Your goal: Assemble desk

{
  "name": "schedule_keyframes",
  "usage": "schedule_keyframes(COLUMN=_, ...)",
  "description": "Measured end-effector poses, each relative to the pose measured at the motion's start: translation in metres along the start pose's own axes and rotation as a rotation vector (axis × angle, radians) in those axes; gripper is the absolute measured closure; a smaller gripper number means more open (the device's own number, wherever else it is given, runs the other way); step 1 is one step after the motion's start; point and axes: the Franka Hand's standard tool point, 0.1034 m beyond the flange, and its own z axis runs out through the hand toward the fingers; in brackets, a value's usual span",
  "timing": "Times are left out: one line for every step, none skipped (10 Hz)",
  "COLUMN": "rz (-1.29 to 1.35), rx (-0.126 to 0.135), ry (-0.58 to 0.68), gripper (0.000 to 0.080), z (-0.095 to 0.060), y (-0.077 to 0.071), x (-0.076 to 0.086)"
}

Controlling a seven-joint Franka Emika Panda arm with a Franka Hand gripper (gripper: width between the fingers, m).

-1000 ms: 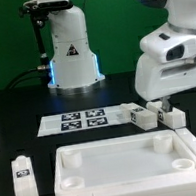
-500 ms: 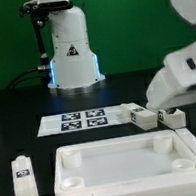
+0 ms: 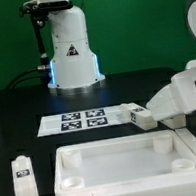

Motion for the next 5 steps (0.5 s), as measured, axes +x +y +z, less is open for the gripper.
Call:
schedule_keyframes(rz=0.008, rx=-0.003, ry=-0.016, gripper=0.0150, z=0.010, y=0.001, x=-0.001)
schedule_keyframes(rz=0.011, rx=-0.007, ry=-0.031, gripper=0.0150, z=0.018, y=0.000, x=-0.001)
schedule_keyframes(rz=0.008, rx=-0.012, ry=-0.036, gripper=0.0150, z=0.021, y=-0.002, x=0.000)
schedule_keyframes(rz=0.006, rx=-0.011, ry=-0.032, gripper=0.0150, z=0.022, y=-0.003, x=0.001)
schedule_keyframes(rz=0.005, rx=-0.011, ry=-0.032, gripper=0.0277, z=0.022, y=-0.003, x=0.001)
